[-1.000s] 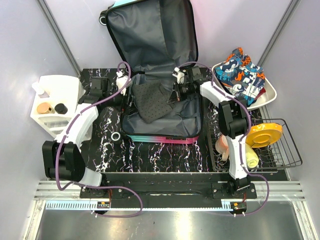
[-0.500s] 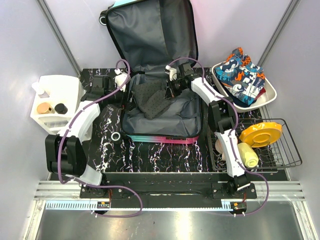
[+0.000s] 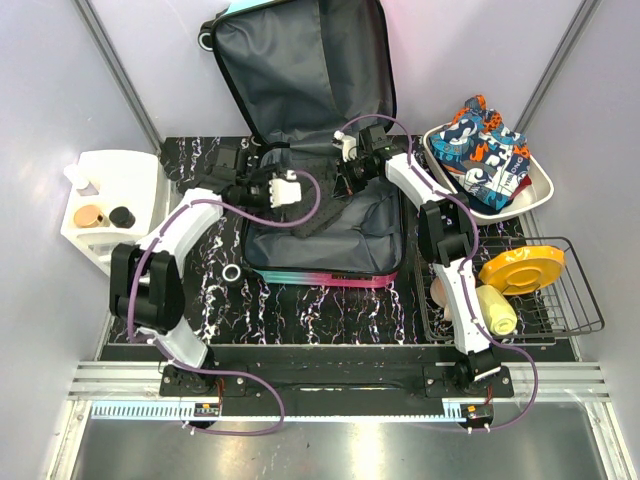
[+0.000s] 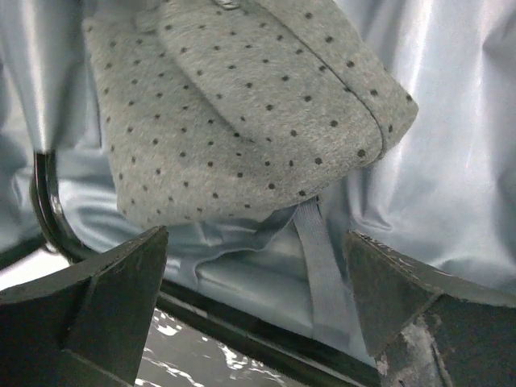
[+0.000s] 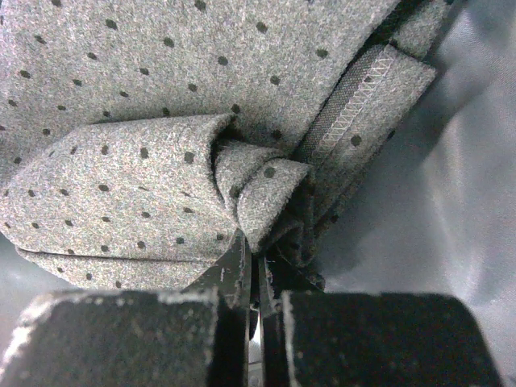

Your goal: Open, take out, and arrange the luggage

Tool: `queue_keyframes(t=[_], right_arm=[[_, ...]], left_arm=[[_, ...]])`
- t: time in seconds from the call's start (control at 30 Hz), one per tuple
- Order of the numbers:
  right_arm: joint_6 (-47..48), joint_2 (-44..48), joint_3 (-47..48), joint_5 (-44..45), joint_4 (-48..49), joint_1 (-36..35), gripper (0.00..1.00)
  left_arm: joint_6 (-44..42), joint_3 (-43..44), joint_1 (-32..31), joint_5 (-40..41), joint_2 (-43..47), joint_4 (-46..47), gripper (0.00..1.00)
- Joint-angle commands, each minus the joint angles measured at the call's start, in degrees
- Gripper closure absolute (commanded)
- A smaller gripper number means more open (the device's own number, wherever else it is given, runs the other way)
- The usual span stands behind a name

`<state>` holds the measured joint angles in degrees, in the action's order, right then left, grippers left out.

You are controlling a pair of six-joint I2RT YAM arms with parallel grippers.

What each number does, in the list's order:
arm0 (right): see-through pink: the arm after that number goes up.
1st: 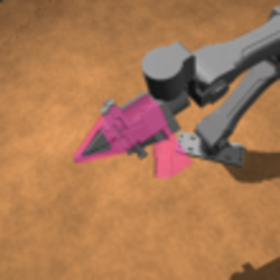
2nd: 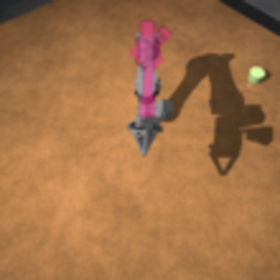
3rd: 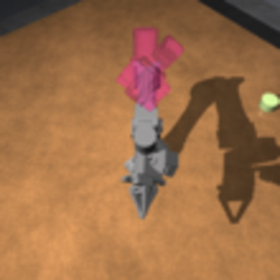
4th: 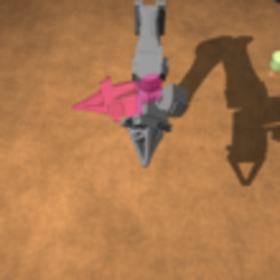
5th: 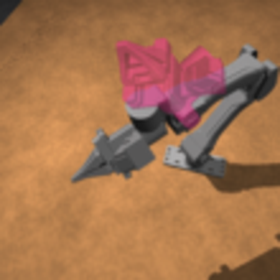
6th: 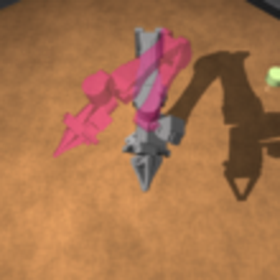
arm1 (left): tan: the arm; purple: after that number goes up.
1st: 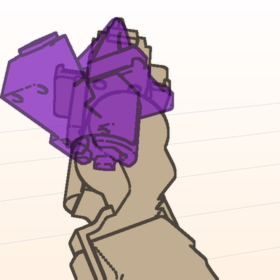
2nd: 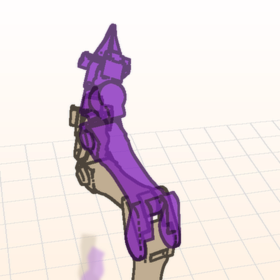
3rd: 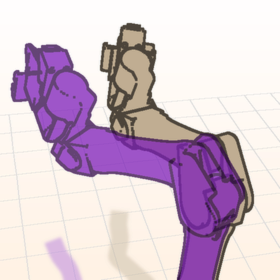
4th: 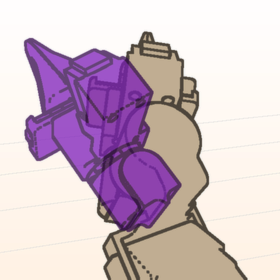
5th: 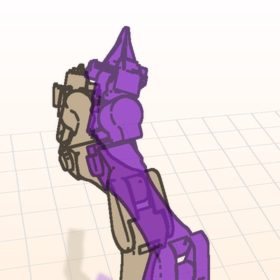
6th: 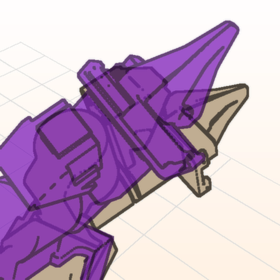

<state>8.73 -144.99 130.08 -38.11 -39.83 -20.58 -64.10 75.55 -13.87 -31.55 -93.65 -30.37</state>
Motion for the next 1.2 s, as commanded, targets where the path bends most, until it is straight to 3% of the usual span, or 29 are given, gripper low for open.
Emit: queue_keyframes(t=[0.0, 0.2, 0.4, 0.53, 0.63, 0.67, 0.77, 0.87, 0.93, 1.03, 1.17], right_arm=[[1.29, 1.11, -0.62, 5.15, -1.48, 1.59, 1.0], [-0.64, 1.29, -0.71, 4.8, -0.25, 1.59, 1.0], [-2.23, 1.11, -0.27, 4.27, 0.28, 1.51, 1.0], [-2.32, 1.37, -0.62, 4.01, 0.28, 1.59, 1.0], [-2.32, 1.73, -0.88, 3.66, 0.37, 1.51, 1.0], [-2.49, 1.81, -0.88, 3.57, 0.28, 1.59, 1.0], [-2.84, 2.25, -0.88, 2.69, 0.63, 1.59, 0.97], [-2.58, 4.7, -0.53, 2.16, 0.46, 1.68, 0.57], [-2.23, 6.64, -0.53, 1.99, 0.55, 1.86, 0.24], [-0.56, 11.64, -1.84, 1.99, 1.77, 2.82, 0.05], [2.16, 22.87, -14.28, 1.02, 12.81, 5.02, 0.0]], left_arm=[[-24.83, 2.76, -2.3, 0.52, -3.55, -5.4, 0.08], [-35.66, -0.3, -6.34, 4.04, -6.72, -5.24, 0.1], [-36.54, -5.76, -9.42, 7.2, -9.26, 8.47, 0.1], [-38.12, -7.61, -10.21, 7.56, -10.68, 15.14, 0.16], [-37.86, -7.79, -10.21, 6.42, -11.21, 16.22, 0.29], [-37.25, -7.35, -10.13, 5.8, -11.21, 16.31, 0.41], [-31.55, -6.65, -10.13, 2.03, -10.16, 17.71, 0.56], [-23.12, -1.84, -9.95, -2.63, -8.92, 13.43, 0.76], [-15.73, 1.95, -9.07, -6.41, -9.62, 7.28, 0.9], [-6.07, 8.03, -7.76, -10.19, -11.38, 2.51, 1.0], [2.64, 10.84, -6.0, -14.23, -11.65, 2.16, 1.0]])
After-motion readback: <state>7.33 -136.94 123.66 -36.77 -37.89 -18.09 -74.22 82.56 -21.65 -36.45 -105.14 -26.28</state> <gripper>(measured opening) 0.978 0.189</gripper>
